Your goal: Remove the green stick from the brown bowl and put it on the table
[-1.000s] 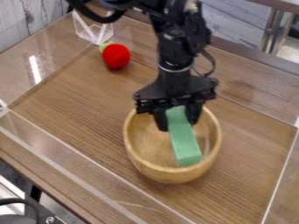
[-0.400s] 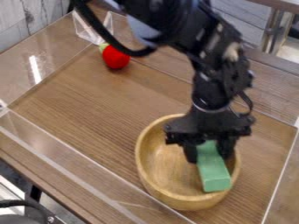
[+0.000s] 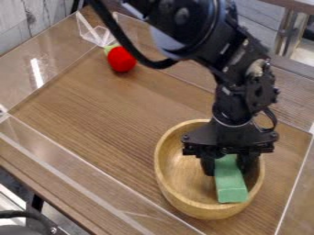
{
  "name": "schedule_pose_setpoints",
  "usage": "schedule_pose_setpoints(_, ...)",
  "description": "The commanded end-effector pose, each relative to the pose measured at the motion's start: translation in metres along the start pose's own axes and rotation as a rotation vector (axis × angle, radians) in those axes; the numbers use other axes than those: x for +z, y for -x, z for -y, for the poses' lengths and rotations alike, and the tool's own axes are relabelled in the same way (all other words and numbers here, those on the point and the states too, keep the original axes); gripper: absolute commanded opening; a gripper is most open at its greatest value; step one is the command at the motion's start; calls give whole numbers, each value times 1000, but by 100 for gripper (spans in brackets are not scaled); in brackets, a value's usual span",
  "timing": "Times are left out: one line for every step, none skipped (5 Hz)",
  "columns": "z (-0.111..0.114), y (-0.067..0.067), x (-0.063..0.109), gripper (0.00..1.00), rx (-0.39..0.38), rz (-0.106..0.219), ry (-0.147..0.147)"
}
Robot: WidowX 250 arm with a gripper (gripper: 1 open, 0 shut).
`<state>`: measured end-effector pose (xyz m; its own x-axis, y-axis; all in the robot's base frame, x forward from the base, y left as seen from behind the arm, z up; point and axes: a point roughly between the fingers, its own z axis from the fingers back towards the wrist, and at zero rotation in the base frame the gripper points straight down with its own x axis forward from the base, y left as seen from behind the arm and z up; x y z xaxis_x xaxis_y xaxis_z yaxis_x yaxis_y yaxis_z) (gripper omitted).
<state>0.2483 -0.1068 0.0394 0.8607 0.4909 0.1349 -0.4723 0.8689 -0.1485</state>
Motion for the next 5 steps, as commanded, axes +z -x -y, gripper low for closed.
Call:
schedule_pose_setpoints(7,4,-3,0,-56,-4,6)
schedule_pose_setpoints(7,6,-6,0,-101,-14,-2)
schedule_pose_setpoints(7,8,-8,0,-148,-25,-10)
schedule_pose_setpoints(6,10,-11,0,-183,-35,-19)
schedule_pose_setpoints(5,12,-13,0,-213,-44,-28)
